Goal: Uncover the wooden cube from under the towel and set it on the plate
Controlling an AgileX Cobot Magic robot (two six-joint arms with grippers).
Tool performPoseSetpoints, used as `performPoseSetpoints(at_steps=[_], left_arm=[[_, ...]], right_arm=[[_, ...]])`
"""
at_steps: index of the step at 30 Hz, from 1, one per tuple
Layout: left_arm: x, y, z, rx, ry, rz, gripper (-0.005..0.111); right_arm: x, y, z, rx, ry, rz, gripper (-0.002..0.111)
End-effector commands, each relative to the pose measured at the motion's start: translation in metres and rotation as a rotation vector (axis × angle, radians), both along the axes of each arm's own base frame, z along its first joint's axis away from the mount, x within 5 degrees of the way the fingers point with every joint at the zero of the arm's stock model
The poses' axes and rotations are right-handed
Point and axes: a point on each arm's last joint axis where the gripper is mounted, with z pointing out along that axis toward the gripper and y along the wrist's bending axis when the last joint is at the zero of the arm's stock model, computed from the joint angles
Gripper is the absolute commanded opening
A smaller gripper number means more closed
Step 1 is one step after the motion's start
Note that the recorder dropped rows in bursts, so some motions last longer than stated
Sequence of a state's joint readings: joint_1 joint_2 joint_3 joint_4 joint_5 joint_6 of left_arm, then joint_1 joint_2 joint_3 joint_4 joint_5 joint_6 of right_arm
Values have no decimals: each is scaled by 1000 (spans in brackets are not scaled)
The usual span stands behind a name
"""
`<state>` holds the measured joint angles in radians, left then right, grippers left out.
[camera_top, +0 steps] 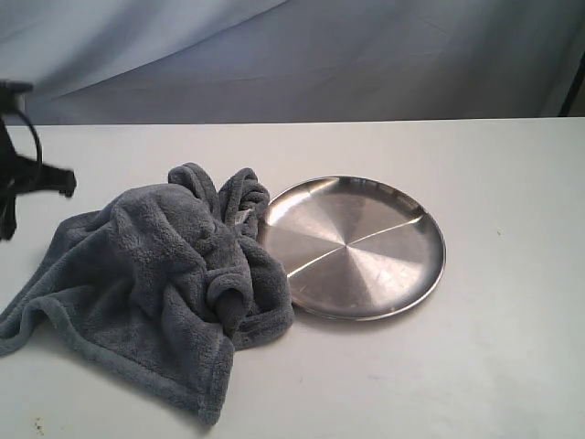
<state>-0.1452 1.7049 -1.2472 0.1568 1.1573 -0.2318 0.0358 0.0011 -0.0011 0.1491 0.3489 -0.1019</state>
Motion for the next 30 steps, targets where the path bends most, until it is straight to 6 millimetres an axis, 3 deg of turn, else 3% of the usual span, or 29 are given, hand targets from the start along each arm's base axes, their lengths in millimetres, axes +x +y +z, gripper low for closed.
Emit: performPoseSetpoints(at_steps=[1,6,11,14,19,23,25,30], left_arm=[[-46,-24,-28,-59,-72,-84,0],[-91,-87,-32,-164,-94,-204,0],[-112,-147,-38,-236,-137,-331,0],[-116,-171,-51,-249,-120,-319,0],[-98,-193,-79,-254,-112,-274,8],[-89,-203,-97,-229,-76,-268,28],[-88,-204,-108,-206,-47,-266,46],[-88,-204,-123,-180,-14,-259,64]], right_arm=[[0,0,0,4,2,4,0],[0,0,0,4,2,4,0],[0,0,0,4,2,4,0],[0,0,0,4,2,4,0],[0,0,0,4,2,4,0],[0,0,0,4,2,4,0],[0,0,0,4,2,4,0],[0,0,0,4,2,4,0]])
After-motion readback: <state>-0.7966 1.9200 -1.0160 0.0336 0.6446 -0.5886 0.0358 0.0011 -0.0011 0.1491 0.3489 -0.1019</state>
